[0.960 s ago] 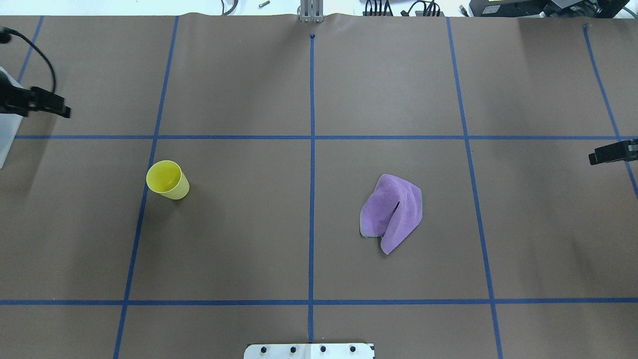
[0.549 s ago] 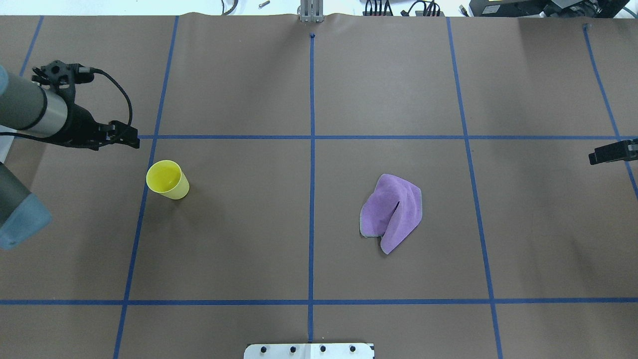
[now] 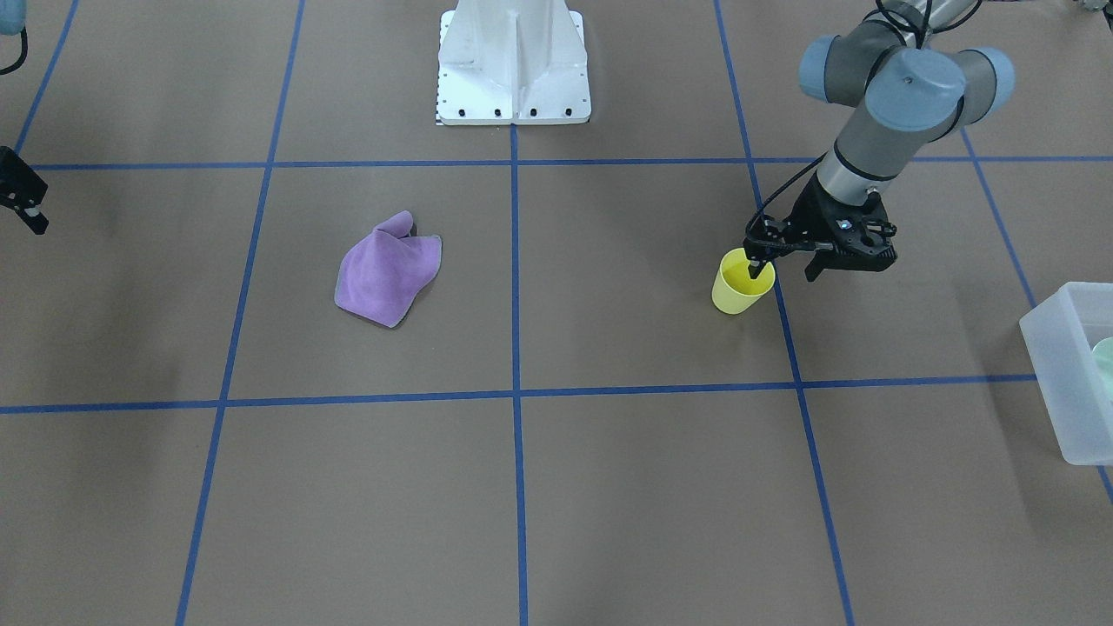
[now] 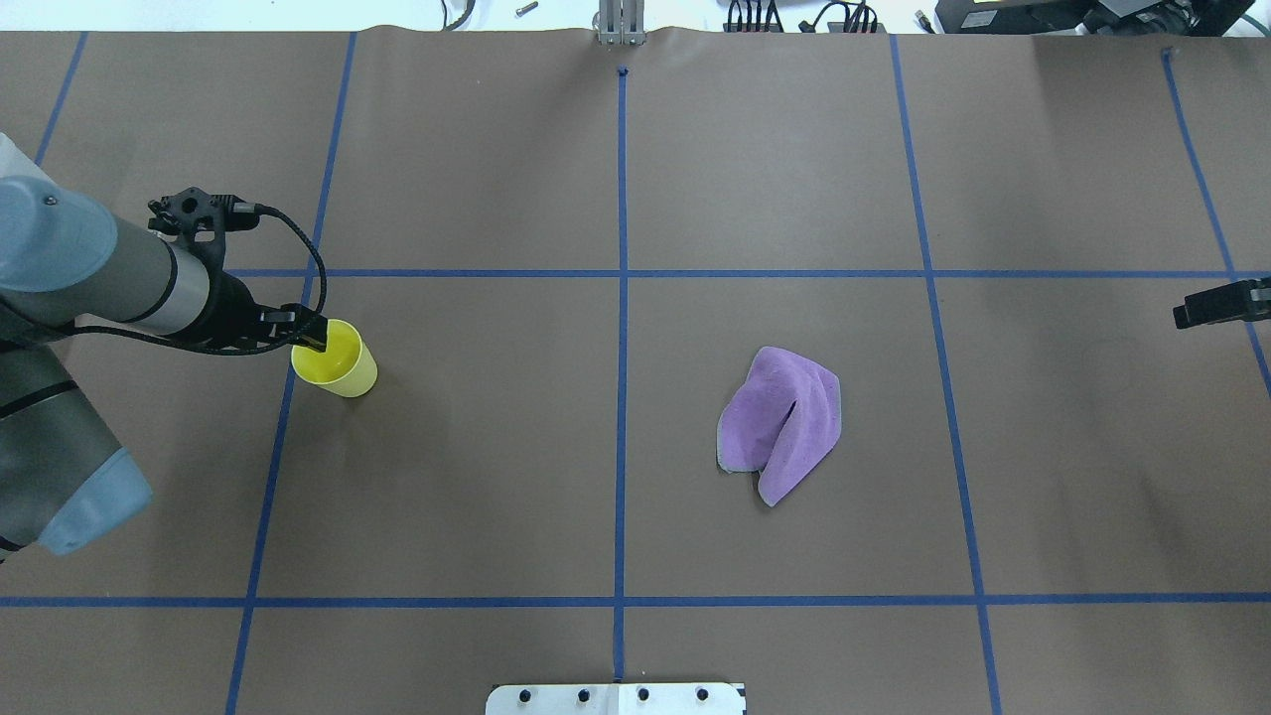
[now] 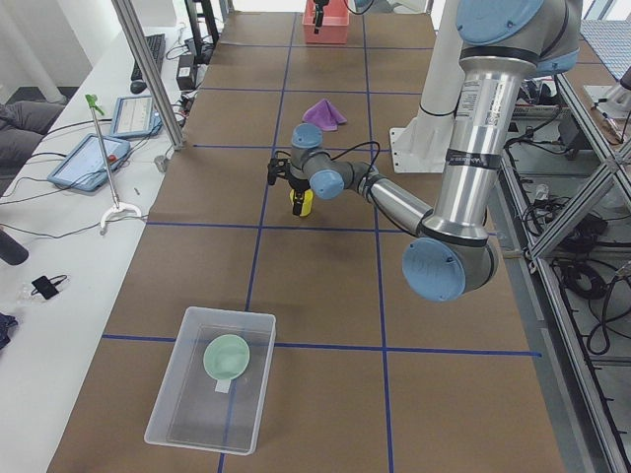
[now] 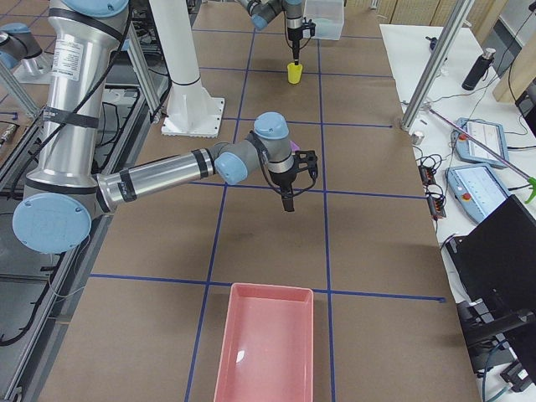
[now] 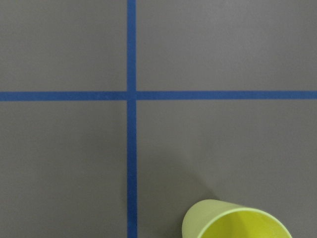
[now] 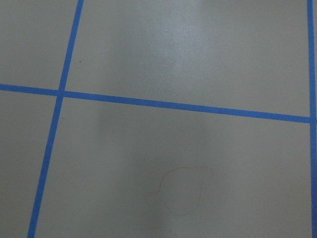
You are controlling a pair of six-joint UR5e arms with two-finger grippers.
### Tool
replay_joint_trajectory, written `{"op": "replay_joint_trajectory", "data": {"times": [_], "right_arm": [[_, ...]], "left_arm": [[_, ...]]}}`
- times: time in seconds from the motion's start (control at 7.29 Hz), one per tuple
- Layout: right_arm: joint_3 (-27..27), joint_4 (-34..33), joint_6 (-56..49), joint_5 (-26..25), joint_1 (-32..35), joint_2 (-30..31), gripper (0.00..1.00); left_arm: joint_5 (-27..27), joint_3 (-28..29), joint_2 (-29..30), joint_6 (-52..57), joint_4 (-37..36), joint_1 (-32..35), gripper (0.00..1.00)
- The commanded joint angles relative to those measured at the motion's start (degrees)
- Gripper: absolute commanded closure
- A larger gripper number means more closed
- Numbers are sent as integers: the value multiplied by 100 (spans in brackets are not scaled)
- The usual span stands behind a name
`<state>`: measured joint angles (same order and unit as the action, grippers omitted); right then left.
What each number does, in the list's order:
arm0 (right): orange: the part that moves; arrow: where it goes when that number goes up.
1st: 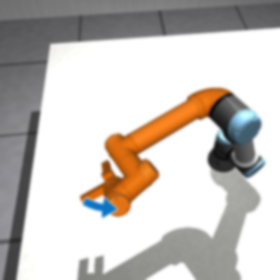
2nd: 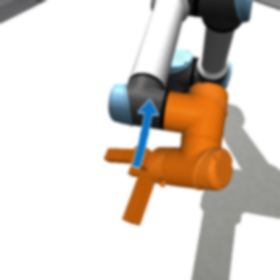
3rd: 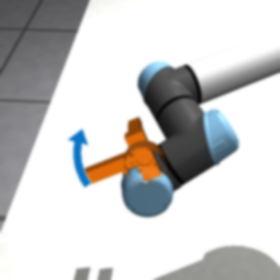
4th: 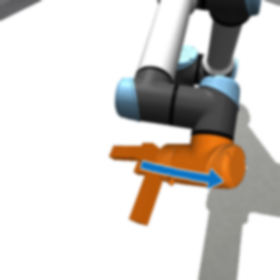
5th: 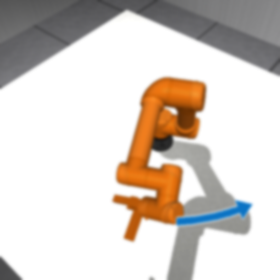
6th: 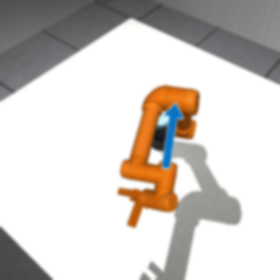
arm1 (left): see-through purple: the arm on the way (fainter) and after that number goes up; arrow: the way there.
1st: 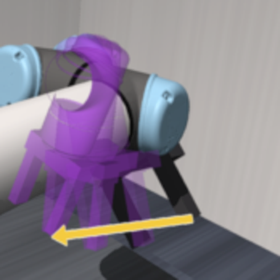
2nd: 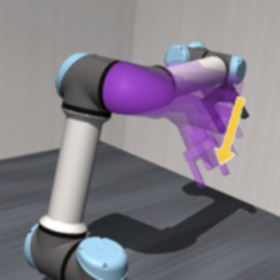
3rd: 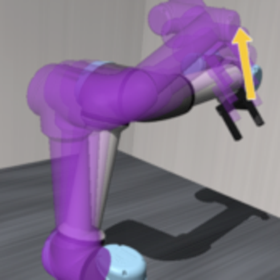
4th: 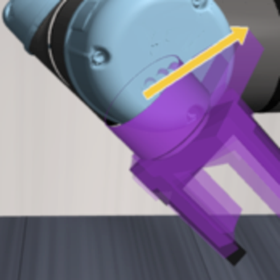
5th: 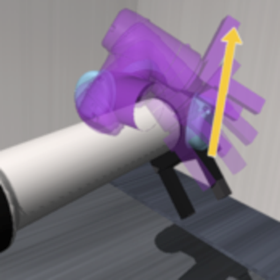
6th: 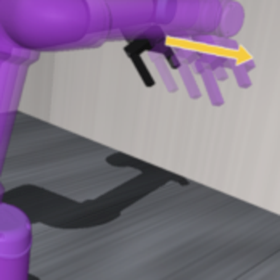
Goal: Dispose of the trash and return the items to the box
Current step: 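Reach the left gripper to the yellow cup and grasp it, then carry the yellow cup into the clear bin and set it in the bowl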
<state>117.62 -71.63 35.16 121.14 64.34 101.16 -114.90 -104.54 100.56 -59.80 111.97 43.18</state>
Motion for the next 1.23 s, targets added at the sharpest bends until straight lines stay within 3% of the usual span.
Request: {"op": "replay_joint_trajectory", "data": {"times": [0.0, 0.14, 0.69, 0.82, 1.1], "right_arm": [[-20, 0, -9, -3, 0, 0, 0], [-12, 0, 0, -3, 0, 0, 0], [-12, 0, -9, 6, 0, 0, 0], [-3, 0, 0, 6, 0, 0, 0], [6, 0, 0, 14, 0, 0, 0]], "left_arm": [[160, 47, 155, -311, 0, -239, 77], [161, 39, 156, -348, 0, -240, 100], [30, -337, -18, -296, -61, 48, 100], [-354, -409, -254, -261, -53, 450, 100], [-927, -445, -946, 1311, -44, 1522, 100]]}}
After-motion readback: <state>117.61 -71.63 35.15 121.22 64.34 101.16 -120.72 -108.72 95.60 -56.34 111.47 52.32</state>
